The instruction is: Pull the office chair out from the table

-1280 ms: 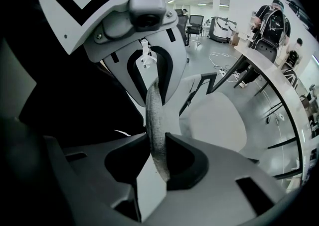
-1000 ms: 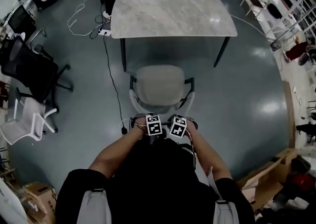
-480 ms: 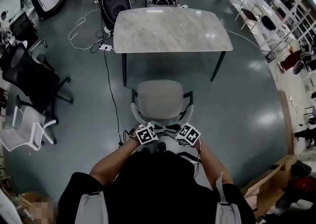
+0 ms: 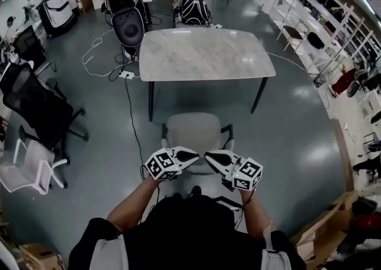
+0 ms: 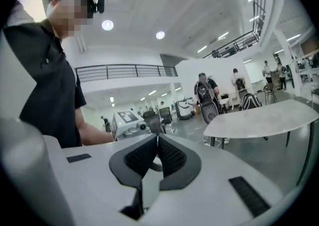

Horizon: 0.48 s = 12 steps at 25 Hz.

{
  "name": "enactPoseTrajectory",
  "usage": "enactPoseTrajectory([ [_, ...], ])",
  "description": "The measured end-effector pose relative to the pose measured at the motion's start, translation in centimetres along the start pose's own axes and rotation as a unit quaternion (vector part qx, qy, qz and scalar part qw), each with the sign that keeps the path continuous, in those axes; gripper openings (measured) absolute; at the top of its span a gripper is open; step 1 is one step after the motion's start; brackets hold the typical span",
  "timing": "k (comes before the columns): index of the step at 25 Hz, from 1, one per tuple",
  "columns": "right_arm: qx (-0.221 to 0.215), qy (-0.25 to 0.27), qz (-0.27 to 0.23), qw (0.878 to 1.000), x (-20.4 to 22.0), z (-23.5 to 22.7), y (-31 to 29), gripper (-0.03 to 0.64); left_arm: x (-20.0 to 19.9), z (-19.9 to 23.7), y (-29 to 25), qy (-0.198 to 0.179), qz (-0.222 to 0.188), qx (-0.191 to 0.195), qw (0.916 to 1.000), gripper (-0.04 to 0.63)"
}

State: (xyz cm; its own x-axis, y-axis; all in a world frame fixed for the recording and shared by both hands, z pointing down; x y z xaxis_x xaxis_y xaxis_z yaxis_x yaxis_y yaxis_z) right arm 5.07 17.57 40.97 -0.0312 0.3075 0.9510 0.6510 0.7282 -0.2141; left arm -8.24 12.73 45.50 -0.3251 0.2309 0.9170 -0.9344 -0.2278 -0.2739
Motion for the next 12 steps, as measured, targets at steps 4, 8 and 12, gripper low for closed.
enactPoseTrajectory([
  [4, 0.002, -0.024, -0.074, 0.997, -3.5, 2.5, 1.9, 0.021, -3.4, -2.4, 2.1, -0.009, -0.073, 0.020, 0.9971, 0.012],
  [8, 0.007, -0.003, -0.106, 0.994, -5.2, 4.2, 3.6, 0.020, -6.1, -4.4, 4.1, -0.032, -0.134, 0.024, 0.9902, 0.011],
  [12, 0.015, 0.024, -0.100, 0.995, -5.7, 4.4, 4.4, 0.020, -8.3, -5.9, 4.6, -0.054, -0.153, 0.036, 0.9861, 0.011],
])
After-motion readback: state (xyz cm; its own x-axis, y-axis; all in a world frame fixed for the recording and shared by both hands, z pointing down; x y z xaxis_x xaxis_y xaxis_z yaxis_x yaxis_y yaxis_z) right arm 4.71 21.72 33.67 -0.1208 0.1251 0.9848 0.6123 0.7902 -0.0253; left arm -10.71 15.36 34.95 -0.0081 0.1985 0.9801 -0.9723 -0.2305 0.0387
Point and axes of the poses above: the fingertips, and each gripper's own axes: y backward along the fingers, z to its left, x out of its underside, the point moved 7 cm from there along y, backward along the fingers, and after that the axes turned 15 degrees about x, right-handed, at the moved point
